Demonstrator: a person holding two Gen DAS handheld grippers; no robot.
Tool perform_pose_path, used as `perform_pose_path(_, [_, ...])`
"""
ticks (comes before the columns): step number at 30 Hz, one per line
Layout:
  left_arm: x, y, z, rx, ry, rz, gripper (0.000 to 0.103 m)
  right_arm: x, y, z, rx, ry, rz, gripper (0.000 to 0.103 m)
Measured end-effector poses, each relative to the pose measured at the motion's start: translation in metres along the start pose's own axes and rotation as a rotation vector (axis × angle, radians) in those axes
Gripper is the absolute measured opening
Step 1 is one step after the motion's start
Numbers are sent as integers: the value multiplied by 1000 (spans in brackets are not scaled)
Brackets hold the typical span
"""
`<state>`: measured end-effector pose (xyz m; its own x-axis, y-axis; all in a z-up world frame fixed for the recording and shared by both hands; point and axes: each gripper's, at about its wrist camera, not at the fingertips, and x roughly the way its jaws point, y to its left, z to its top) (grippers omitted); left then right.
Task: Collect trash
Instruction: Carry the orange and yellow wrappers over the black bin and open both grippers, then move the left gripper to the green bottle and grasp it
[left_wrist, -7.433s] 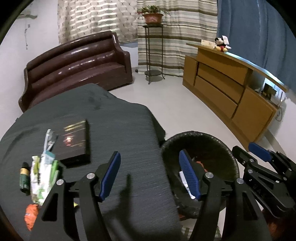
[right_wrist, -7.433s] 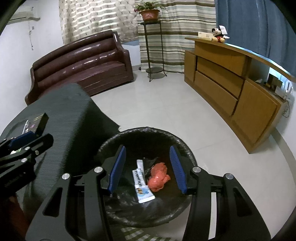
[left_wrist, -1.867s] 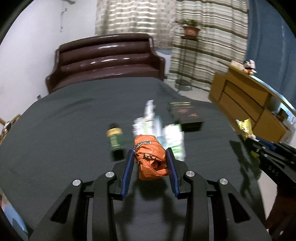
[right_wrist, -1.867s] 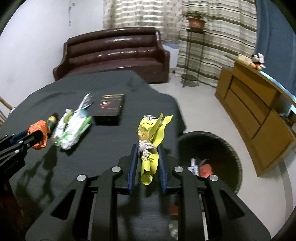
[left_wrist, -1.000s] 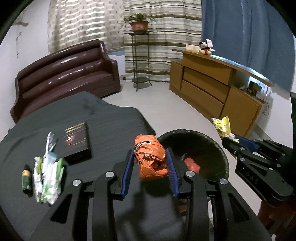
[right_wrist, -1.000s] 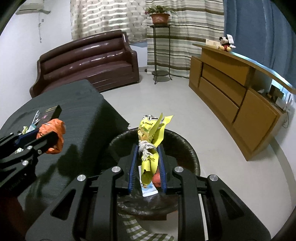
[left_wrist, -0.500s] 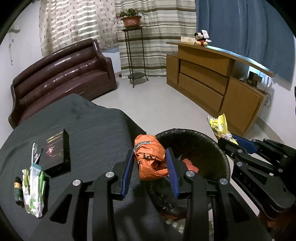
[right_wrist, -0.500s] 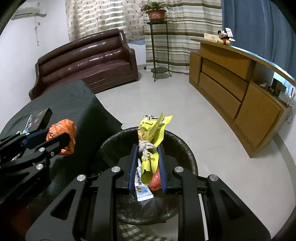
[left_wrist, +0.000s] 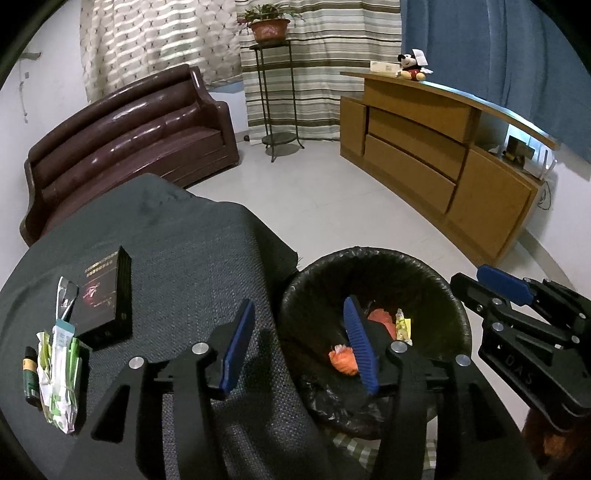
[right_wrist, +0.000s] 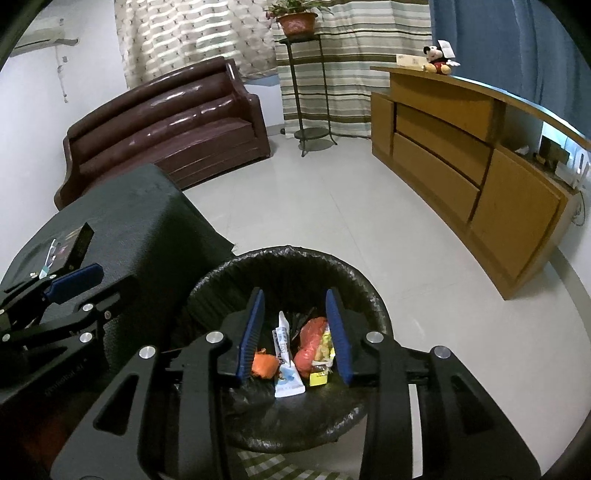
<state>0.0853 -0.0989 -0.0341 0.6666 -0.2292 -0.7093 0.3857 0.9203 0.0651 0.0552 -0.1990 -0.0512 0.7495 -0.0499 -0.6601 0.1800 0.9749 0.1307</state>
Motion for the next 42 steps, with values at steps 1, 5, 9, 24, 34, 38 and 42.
perform_pose_path(1, [0,0,0,-1,0,0,50,0,-1,1,3,2,0,34])
perform_pose_path(5, [-1,-1,0,-1,-5,0,50,0,-1,0,7,9,2,34])
perform_pose_path(9, [-4,3,-3,-11,-14,2,56,-2,1,1,5,10,4,40])
perform_pose_path(24, [-44,72,-25,-97,-50,124,59,-10,61,1,-67,20,66,50])
perform_pose_path(34, [-70,150,-53,-224,-43,261,60,-14,133,-2,-161,32,150,51])
perform_pose_path(38, [-76,181,-64,-276,-36,312,60,-14,159,-6,-193,40,183,51])
perform_pose_path(42, [-76,208,-73,-321,-20,341,60,-13,179,-9,-211,48,212,51])
